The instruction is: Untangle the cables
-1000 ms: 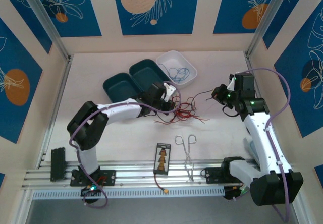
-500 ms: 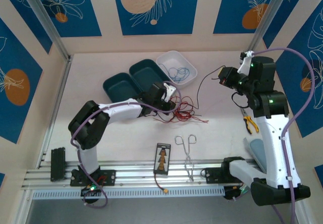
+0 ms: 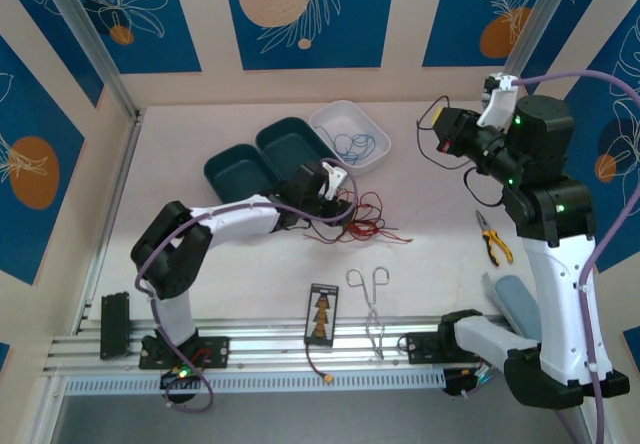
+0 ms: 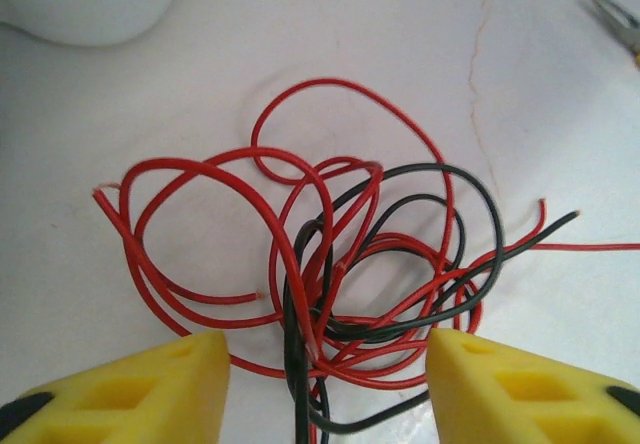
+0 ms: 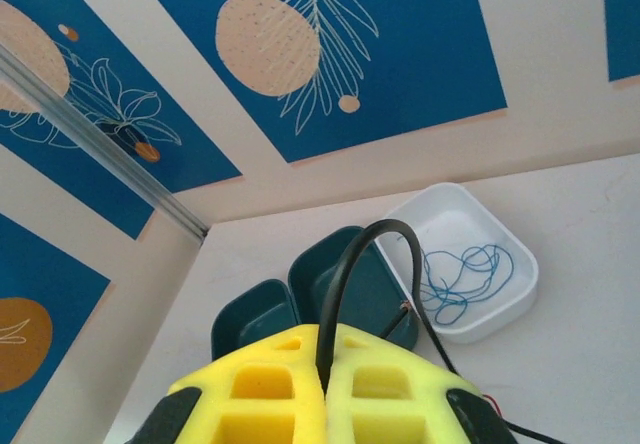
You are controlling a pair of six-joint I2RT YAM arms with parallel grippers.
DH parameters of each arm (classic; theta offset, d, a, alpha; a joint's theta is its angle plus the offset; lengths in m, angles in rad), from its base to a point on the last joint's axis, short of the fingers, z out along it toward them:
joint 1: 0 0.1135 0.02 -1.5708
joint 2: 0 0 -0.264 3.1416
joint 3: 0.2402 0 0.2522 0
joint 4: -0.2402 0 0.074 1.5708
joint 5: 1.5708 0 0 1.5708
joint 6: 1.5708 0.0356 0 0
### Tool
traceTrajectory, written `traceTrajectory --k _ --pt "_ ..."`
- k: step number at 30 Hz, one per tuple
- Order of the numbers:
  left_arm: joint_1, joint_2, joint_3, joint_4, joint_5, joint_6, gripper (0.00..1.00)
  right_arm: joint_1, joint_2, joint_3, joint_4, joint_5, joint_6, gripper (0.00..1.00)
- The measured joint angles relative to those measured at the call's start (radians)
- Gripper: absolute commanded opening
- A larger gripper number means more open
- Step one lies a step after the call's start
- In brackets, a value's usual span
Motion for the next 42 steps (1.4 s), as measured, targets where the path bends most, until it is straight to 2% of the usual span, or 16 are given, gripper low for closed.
traceTrajectory --k 6,11,16,20,25,31,36,42 --pt "0.000 -0.238 -0.085 -0.035 -0.105 0.006 1.00 0.076 0.150 0.074 0.027 0.008 -0.026 0.00" --pt "0.004 -0.440 -0.187 -0.065 -0.283 0.003 1.00 0.144 0.308 0.159 0.061 0.015 -0.052 0.00" --pt "0.027 -0.569 -0.253 -0.143 -0.485 -0.032 1.00 0.208 0.476 0.270 0.113 0.019 -0.079 0.00" --pt "0.077 -0.651 -0.308 -0.190 -0.581 -0.080 1.00 0.244 0.621 0.374 0.143 0.006 -0.093 0.00" --pt "0.164 -0.765 -0.387 -0.229 -0.607 -0.140 1.00 0.282 0.824 0.540 0.155 -0.036 -0.127 0.00" --pt "0.220 -0.875 -0.440 -0.248 -0.607 -0.179 1.00 0.331 1.037 0.734 0.116 -0.084 -0.182 0.00" --pt "0.251 -0.918 -0.451 -0.264 -0.605 -0.190 1.00 0.350 1.107 0.745 0.087 -0.103 -0.205 0.00" --pt "0.264 -0.934 -0.480 -0.267 -0.594 -0.209 1.00 0.345 1.120 0.681 0.090 -0.136 -0.208 0.00"
